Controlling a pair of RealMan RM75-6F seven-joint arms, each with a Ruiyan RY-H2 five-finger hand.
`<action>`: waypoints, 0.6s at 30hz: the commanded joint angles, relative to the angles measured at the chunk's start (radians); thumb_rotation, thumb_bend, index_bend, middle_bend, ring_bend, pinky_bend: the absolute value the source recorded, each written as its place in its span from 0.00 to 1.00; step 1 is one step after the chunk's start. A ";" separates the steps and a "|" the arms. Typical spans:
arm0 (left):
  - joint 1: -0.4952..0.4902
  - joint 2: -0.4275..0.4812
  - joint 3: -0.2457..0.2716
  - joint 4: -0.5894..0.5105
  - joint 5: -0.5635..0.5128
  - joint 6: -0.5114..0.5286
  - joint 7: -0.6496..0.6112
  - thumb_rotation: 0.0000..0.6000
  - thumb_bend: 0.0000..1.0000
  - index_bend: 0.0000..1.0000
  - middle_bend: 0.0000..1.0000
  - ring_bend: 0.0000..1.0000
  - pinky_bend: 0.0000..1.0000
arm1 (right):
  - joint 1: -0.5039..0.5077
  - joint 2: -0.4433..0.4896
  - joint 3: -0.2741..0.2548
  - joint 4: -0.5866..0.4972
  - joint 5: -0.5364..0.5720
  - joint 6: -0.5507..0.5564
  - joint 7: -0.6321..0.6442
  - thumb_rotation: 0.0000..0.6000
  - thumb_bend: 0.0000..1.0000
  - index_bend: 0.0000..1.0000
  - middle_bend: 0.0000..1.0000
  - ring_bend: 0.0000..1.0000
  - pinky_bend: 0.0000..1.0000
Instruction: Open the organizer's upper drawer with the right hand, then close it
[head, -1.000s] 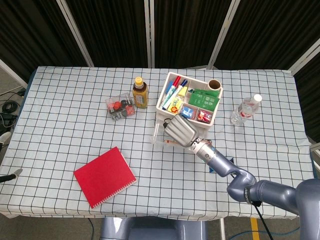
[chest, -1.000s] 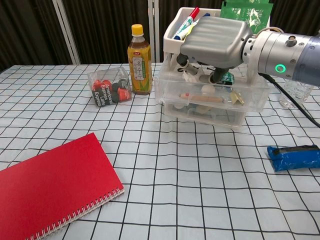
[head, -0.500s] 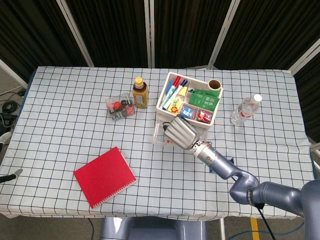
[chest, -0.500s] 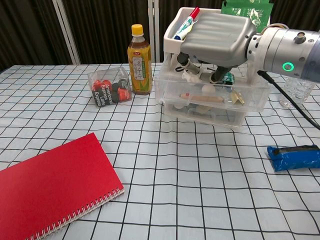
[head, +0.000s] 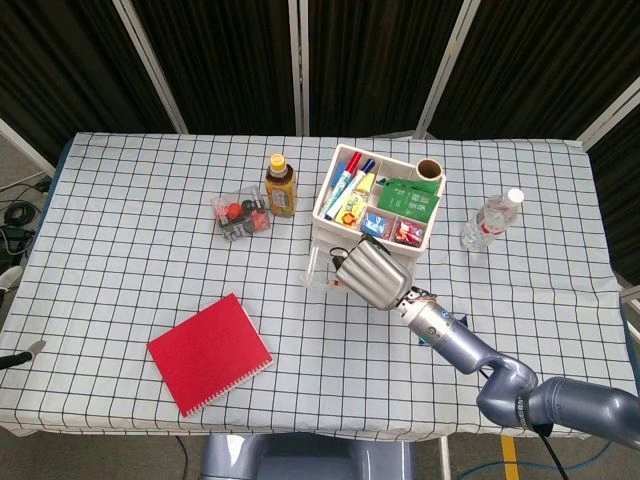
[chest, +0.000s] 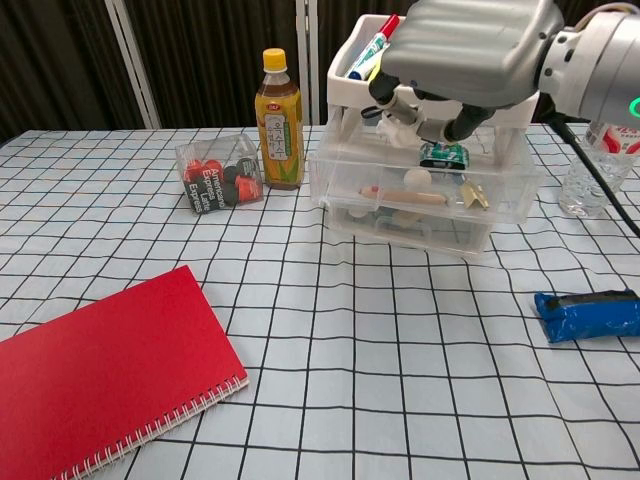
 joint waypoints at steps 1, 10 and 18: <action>0.002 0.001 0.001 0.000 0.003 0.003 -0.003 1.00 0.16 0.00 0.00 0.00 0.00 | -0.023 0.041 0.005 -0.045 -0.012 0.030 -0.017 1.00 0.27 0.62 1.00 1.00 0.79; 0.010 0.004 0.006 -0.004 0.021 0.021 -0.008 1.00 0.16 0.00 0.00 0.00 0.00 | -0.106 0.154 -0.005 -0.129 -0.051 0.124 -0.005 1.00 0.27 0.62 1.00 1.00 0.79; 0.014 0.007 0.008 -0.008 0.033 0.032 -0.010 1.00 0.16 0.00 0.00 0.00 0.00 | -0.169 0.241 -0.014 -0.160 -0.069 0.182 0.009 1.00 0.27 0.62 1.00 1.00 0.79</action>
